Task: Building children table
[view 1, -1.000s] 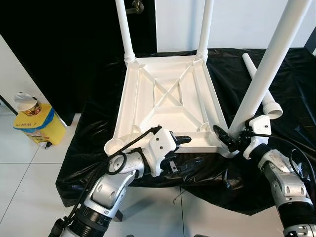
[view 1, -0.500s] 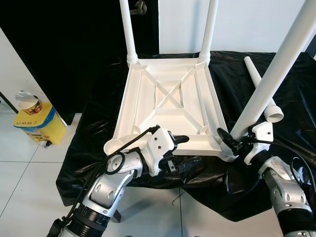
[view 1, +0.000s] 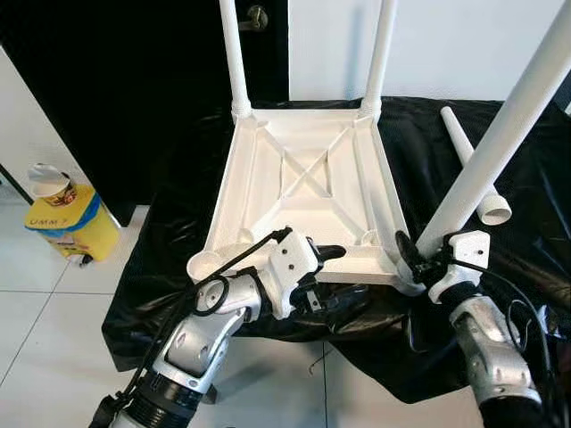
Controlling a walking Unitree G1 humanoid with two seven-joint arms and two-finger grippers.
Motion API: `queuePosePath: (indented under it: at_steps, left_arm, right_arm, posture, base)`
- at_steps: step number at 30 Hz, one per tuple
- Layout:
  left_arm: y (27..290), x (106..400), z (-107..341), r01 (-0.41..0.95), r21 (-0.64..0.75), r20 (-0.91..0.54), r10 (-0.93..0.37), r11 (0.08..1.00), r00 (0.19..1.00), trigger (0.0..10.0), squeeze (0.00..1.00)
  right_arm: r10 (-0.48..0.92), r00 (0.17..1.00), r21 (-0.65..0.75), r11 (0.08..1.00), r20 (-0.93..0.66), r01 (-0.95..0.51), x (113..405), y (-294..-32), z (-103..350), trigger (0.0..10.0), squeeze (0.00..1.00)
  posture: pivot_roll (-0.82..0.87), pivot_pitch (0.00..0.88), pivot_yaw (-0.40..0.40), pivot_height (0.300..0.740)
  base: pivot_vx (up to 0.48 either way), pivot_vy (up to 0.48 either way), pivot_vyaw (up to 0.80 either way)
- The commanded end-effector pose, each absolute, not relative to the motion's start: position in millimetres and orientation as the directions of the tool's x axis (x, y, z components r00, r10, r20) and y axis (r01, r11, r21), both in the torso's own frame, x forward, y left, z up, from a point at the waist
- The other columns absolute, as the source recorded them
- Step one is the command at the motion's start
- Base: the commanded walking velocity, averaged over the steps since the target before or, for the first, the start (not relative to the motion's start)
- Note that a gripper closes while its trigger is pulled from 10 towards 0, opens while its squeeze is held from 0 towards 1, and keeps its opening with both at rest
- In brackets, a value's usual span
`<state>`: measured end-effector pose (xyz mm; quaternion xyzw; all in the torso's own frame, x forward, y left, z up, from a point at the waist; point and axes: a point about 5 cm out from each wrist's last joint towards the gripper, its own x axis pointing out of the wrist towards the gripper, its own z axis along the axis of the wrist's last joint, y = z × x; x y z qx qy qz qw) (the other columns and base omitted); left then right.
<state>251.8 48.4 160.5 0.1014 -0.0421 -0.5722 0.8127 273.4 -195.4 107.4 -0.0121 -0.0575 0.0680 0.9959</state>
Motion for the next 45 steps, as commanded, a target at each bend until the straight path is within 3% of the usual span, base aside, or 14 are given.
queuePosePath:
  at_steps: [1,7,13,28,29,31,32,33,43,44,45]
  left_arm:
    - [48,254,158,0.915,0.212,-0.046,-0.932,0.342,0.359,10.0,0.00]
    - [50,254,158,0.911,0.215,-0.043,-0.929,0.351,0.368,10.0,0.00]
    - [50,253,157,0.910,0.211,-0.045,-0.926,0.357,0.374,10.0,0.00]
    - [53,258,160,0.899,0.223,-0.047,-0.917,0.376,0.396,10.0,0.00]
    - [54,259,161,0.899,0.227,-0.053,-0.917,0.375,0.396,10.0,0.00]
    - [54,259,161,0.899,0.227,-0.053,-0.917,0.375,0.396,10.0,0.00]
    - [55,260,161,0.898,0.229,-0.058,-0.916,0.375,0.398,10.0,0.00]
    - [57,261,161,0.896,0.231,-0.061,-0.914,0.379,0.402,10.0,0.00]
    - [59,262,162,0.893,0.234,-0.064,-0.910,0.385,0.410,10.0,0.00]
    - [59,262,161,0.889,0.235,-0.062,-0.907,0.392,0.416,10.0,0.00]
    - [59,262,161,0.889,0.235,-0.062,-0.907,0.392,0.416,10.0,0.00]
  right_arm:
    - [0.036,0.999,-0.022,0.999,0.006,-0.036,267,-195,87,10.0,0.00]
    - [-0.164,0.985,-0.001,0.986,-0.050,0.164,264,-193,77,10.0,0.00]
    - [-0.250,0.966,0.033,0.967,-0.067,0.253,265,-190,73,10.0,0.00]
    - [-0.202,0.979,0.067,0.977,0.016,0.201,268,-171,88,10.0,0.00]
    - [-0.186,0.982,0.071,0.980,0.029,0.183,270,-172,90,10.0,0.10]
    - [-0.186,0.982,0.071,0.980,0.029,0.183,270,-172,90,10.0,0.10]
    - [-0.172,0.984,0.076,0.983,0.038,0.169,273,-173,92,10.0,0.16]
    - [-0.140,0.989,0.067,0.988,0.056,0.136,277,-175,96,10.0,1.00]
    - [-0.090,0.992,0.024,0.996,0.092,0.089,278,-181,102,10.0,1.00]
    - [-0.042,0.994,0.022,0.999,0.102,0.040,276,-183,104,10.0,0.09]
    - [-0.042,0.994,0.022,0.999,0.102,0.040,276,-183,104,10.0,0.09]
  posture:
    - [-0.04,0.000,-0.032,0.740]
    - [-0.03,0.000,-0.034,0.740]
    - [-0.02,0.000,-0.026,0.740]
    - [0.00,0.000,-0.020,0.740]
    - [0.01,0.000,-0.016,0.740]
    - [0.01,0.000,-0.016,0.740]
    - [0.00,0.000,-0.012,0.740]
    - [0.00,0.000,-0.008,0.740]
    - [-0.01,0.000,-0.010,0.740]
    - [-0.01,0.000,-0.017,0.740]
    - [-0.01,0.000,-0.017,0.740]
  base:
    - [0.000,0.000,0.00]
    - [0.000,0.000,0.00]
    - [0.000,0.000,0.00]
    - [0.000,0.000,0.00]
    - [0.000,0.000,0.00]
    - [0.000,0.000,0.00]
    - [0.000,0.000,0.00]
    - [0.000,0.000,0.00]
    - [0.000,0.000,0.00]
    - [0.000,0.000,0.00]
    - [0.000,0.000,0.00]
